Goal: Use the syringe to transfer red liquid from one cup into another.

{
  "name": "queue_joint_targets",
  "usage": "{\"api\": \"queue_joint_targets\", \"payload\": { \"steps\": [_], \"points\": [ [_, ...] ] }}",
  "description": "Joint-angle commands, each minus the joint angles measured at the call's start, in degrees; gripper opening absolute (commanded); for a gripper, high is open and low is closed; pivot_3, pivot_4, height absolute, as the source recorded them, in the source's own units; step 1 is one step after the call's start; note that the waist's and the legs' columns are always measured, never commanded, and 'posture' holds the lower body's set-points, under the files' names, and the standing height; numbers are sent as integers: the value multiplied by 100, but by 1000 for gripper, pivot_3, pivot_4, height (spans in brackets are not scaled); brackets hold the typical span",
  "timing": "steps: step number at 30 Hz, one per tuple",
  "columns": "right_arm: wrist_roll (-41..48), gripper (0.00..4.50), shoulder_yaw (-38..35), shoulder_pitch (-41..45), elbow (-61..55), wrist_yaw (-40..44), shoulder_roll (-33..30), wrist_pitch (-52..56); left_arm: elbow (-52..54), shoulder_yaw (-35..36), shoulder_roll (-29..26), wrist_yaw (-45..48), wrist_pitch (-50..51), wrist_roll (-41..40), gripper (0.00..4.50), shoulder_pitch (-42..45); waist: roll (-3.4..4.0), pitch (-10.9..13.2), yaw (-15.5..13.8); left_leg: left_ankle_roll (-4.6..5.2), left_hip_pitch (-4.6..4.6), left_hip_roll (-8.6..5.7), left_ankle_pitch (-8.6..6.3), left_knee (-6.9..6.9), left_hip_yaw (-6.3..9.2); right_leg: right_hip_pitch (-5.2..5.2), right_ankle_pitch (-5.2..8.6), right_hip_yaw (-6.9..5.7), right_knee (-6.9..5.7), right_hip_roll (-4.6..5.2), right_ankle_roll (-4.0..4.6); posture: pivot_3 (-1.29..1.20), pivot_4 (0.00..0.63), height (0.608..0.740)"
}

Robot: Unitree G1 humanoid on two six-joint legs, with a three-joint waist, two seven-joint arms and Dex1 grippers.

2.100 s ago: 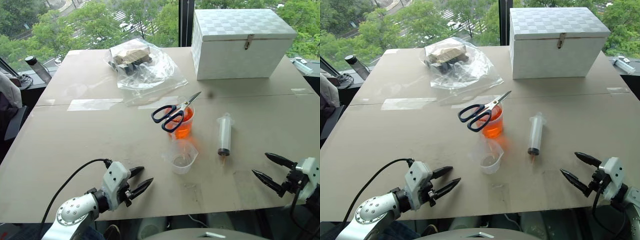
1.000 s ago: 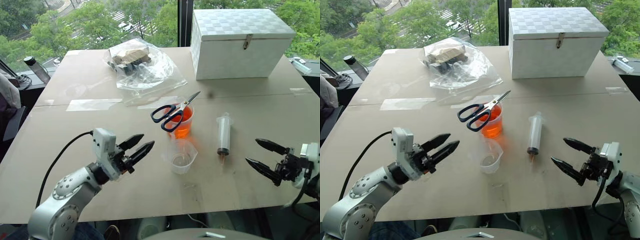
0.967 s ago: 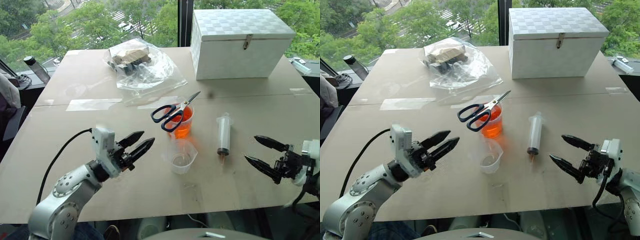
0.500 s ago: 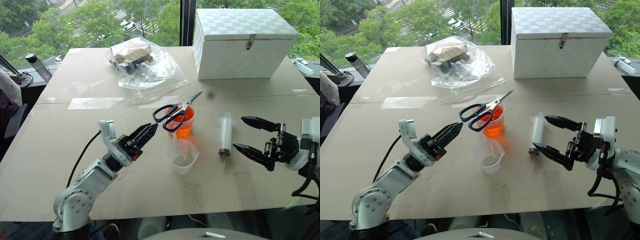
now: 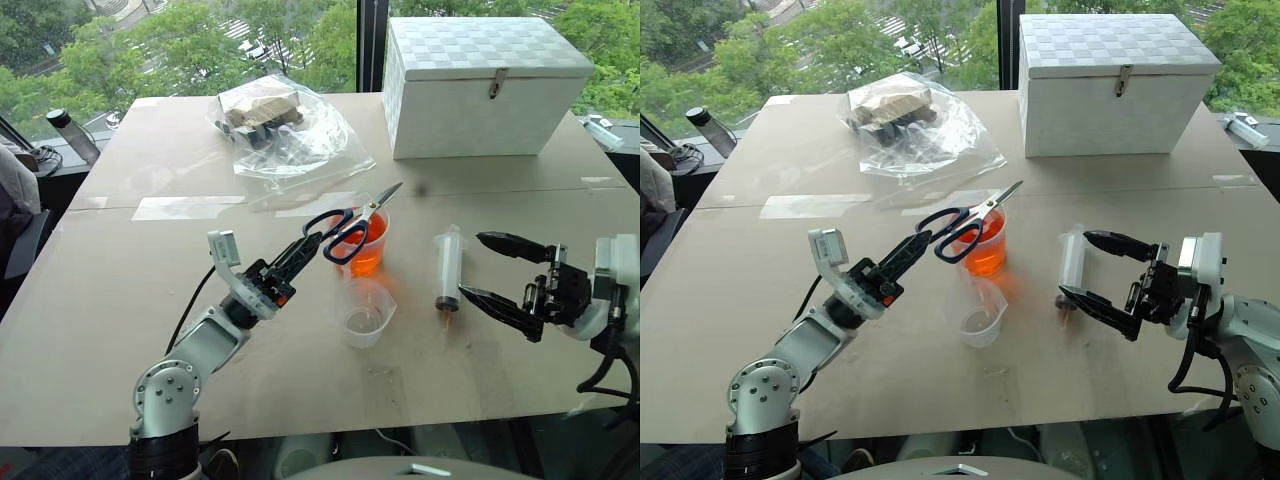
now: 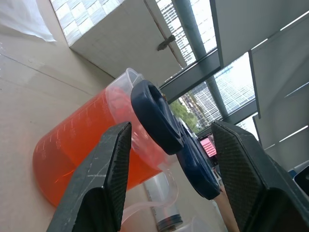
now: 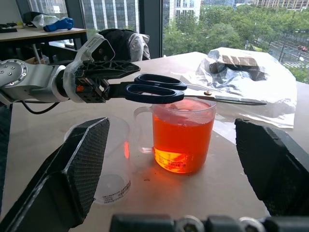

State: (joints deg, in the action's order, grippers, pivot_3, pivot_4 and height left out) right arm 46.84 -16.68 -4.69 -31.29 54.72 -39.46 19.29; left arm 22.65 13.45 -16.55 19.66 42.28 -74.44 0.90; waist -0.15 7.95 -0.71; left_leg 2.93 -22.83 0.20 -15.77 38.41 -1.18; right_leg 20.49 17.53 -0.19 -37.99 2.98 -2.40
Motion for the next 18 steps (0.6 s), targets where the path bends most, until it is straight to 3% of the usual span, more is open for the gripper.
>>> {"api": "queue_joint_targets", "payload": {
  "steps": [1, 18],
  "points": [
    [122, 4408, -77, 142, -273, -17, 9, -88, -43, -6, 61, 27, -58, -50, 2668, 71, 0, 0, 0, 0, 0, 0, 0, 0, 0, 0, 0, 0, 0, 0, 0, 0, 150, 740],
    [154, 4408, -25, 125, -364, -70, 69, -57, -61, -11, 240, -110, -78, -162, 2668, 213, -2, 1, -1, 0, 0, 0, 0, 0, 0, 0, 0, 0, 1, 0, 0, 0, 150, 740]
  ]
}}
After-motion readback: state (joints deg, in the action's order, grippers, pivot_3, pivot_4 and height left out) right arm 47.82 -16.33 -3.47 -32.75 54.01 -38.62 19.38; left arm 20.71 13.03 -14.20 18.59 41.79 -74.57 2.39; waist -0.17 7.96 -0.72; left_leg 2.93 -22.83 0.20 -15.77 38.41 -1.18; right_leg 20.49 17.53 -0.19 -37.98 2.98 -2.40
